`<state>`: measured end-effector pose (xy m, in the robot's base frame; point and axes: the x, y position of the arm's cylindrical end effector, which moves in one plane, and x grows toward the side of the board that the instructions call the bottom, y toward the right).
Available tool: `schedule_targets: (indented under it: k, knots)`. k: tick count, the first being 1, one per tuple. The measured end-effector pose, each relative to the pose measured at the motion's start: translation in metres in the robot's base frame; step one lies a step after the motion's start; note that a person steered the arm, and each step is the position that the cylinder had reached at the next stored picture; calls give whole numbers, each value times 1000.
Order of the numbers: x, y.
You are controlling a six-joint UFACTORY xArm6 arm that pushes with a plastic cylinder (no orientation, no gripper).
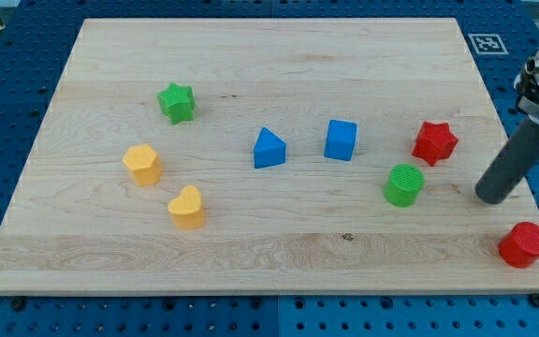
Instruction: Move the red star close to the green circle
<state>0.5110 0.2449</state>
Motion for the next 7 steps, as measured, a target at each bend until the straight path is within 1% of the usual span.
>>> schedule_targets:
  k: [3, 4, 5, 6, 7]
  knots:
    - [-95, -3]
    - [-127, -14]
    - [-144, -24]
    - [-145, -50]
    - [-129, -61]
